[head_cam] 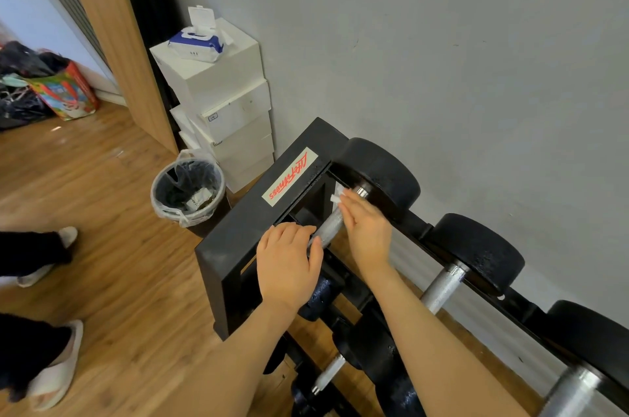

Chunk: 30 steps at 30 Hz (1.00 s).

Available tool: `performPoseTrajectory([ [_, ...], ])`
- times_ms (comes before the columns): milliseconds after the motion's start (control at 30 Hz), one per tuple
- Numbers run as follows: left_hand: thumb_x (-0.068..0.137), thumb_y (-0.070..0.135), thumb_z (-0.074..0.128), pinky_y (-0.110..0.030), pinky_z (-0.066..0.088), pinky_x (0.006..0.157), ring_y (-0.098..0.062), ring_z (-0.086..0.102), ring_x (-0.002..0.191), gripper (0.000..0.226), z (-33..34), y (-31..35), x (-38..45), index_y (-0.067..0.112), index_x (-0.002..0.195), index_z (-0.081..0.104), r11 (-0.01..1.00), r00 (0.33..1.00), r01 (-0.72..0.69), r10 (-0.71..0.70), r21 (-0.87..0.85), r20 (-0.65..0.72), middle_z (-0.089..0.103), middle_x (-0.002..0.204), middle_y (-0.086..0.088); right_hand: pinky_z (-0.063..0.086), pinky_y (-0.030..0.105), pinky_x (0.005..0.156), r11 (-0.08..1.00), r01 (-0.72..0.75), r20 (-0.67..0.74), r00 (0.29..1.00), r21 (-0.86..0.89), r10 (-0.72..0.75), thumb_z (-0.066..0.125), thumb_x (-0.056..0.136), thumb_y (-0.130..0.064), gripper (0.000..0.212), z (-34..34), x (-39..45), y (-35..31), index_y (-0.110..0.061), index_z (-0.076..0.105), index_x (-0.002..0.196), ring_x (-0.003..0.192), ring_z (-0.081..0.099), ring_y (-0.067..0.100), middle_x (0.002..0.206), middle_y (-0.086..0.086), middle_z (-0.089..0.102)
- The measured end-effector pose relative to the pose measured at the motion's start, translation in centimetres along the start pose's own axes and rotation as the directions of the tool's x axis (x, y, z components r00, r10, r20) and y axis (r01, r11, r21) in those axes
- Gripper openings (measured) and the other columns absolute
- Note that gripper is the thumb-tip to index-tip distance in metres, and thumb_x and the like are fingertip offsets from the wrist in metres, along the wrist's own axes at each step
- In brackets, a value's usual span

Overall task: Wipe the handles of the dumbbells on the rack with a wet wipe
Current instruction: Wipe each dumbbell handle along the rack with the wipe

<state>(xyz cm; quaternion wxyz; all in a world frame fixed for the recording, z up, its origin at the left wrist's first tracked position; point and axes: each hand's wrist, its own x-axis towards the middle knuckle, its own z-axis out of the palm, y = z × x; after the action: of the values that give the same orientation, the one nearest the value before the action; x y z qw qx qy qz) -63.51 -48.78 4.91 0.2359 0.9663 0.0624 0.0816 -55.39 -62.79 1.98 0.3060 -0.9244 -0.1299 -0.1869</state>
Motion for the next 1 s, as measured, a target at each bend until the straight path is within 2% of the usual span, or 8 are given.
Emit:
performPoseTrajectory([
  [100, 0.097, 0.045, 0.032, -0.04, 0.043, 0.101, -0.014, 0.061, 0.106, 0.047, 0.0, 0.0, -0.1, 0.026, 0.107, 0.073, 1.0, 1.0, -0.006, 0.006, 0.004, -0.018, 0.07, 0.101, 0.01, 0.058, 0.03, 0.08, 0.999, 0.023, 0.005, 1.0, 0.043, -0.023, 0.072, 0.084, -0.01, 0.027, -0.4, -0.5, 0.2, -0.007, 0.07, 0.111, 0.099, 0.069, 0.016, 0.113, 0.007, 0.071],
  [233, 0.096, 0.044, 0.033, -0.04, 0.043, 0.1, -0.014, 0.062, 0.105, 0.045, -0.1, 0.1, -0.1, 0.026, 0.104, 0.074, 1.0, 0.999, -0.016, 0.016, 0.003, -0.041, 0.071, 0.099, 0.01, 0.056, 0.029, 0.087, 0.977, -0.155, -0.063, 0.984, 0.144, 0.166, 0.066, 0.089, -0.015, 0.025, -0.6, 0.4, -0.2, -0.009, 0.07, 0.114, 0.106, 0.066, 0.013, 0.115, 0.004, 0.07],
  [333, 0.096, 0.043, 0.034, -0.04, 0.044, 0.1, -0.015, 0.062, 0.105, 0.044, -0.1, 0.1, 0.0, 0.026, 0.102, 0.074, 1.0, 0.999, -0.019, 0.019, -0.002, -0.046, 0.071, 0.098, 0.01, 0.054, 0.023, 0.084, 0.965, -0.19, -0.094, 0.973, 0.18, 0.209, 0.067, 0.088, -0.013, 0.026, 0.1, -0.4, -0.8, -0.009, 0.07, 0.114, 0.106, 0.065, 0.012, 0.117, 0.004, 0.069],
  [433, 0.096, 0.042, 0.036, -0.04, 0.043, 0.099, -0.014, 0.062, 0.103, 0.042, -0.1, 0.1, -0.1, 0.026, 0.101, 0.074, 1.0, 0.998, -0.025, 0.023, -0.019, -0.057, 0.071, 0.098, 0.01, 0.047, 0.017, 0.088, 0.979, -0.13, -0.078, 0.987, 0.156, 0.143, 0.068, 0.087, -0.012, 0.028, 0.2, -1.5, -0.7, -0.008, 0.069, 0.115, 0.109, 0.059, 0.007, 0.12, 0.005, 0.068],
  [600, 0.097, 0.043, 0.034, -0.037, 0.04, 0.101, -0.013, 0.061, 0.105, 0.044, 0.0, 0.0, -0.1, 0.026, 0.102, 0.074, 1.0, 0.999, -0.021, 0.02, -0.016, -0.046, 0.071, 0.099, 0.01, 0.056, 0.028, 0.086, 0.981, -0.14, -0.084, 0.985, 0.136, 0.152, 0.066, 0.089, -0.014, 0.026, -0.9, 0.1, -0.1, -0.009, 0.069, 0.114, 0.104, 0.066, 0.013, 0.114, 0.004, 0.07],
  [667, 0.097, 0.044, 0.032, -0.037, 0.039, 0.103, -0.013, 0.061, 0.107, 0.046, 0.0, 0.0, -0.1, 0.026, 0.103, 0.074, 1.0, 0.999, -0.014, 0.013, -0.01, -0.037, 0.071, 0.1, 0.01, 0.054, 0.026, 0.085, 0.993, -0.078, -0.081, 0.993, 0.085, 0.085, 0.069, 0.087, -0.011, 0.026, -0.7, -0.5, -0.3, -0.007, 0.07, 0.113, 0.103, 0.068, 0.016, 0.114, 0.007, 0.07],
  [900, 0.096, 0.047, 0.029, -0.037, 0.037, 0.104, -0.014, 0.061, 0.108, 0.05, 0.0, 0.1, -0.1, 0.027, 0.103, 0.074, 1.0, 1.0, 0.008, -0.008, -0.001, -0.02, 0.071, 0.102, 0.01, 0.057, 0.027, 0.073, 1.0, -0.009, -0.119, 0.993, -0.028, 0.005, 0.075, 0.08, -0.008, 0.029, -0.2, -1.8, -0.3, -0.005, 0.071, 0.109, 0.091, 0.071, 0.019, 0.11, 0.009, 0.071],
  [1000, 0.096, 0.046, 0.029, -0.038, 0.039, 0.103, -0.014, 0.061, 0.108, 0.05, 0.0, 0.1, -0.1, 0.026, 0.103, 0.074, 1.0, 1.0, 0.004, -0.005, -0.005, -0.02, 0.071, 0.102, 0.009, 0.055, 0.024, 0.063, 0.995, 0.003, -0.15, 0.988, -0.1, -0.018, 0.067, 0.087, -0.016, 0.023, -0.4, -1.5, -0.3, -0.007, 0.073, 0.107, 0.082, 0.068, 0.017, 0.108, 0.005, 0.072],
])
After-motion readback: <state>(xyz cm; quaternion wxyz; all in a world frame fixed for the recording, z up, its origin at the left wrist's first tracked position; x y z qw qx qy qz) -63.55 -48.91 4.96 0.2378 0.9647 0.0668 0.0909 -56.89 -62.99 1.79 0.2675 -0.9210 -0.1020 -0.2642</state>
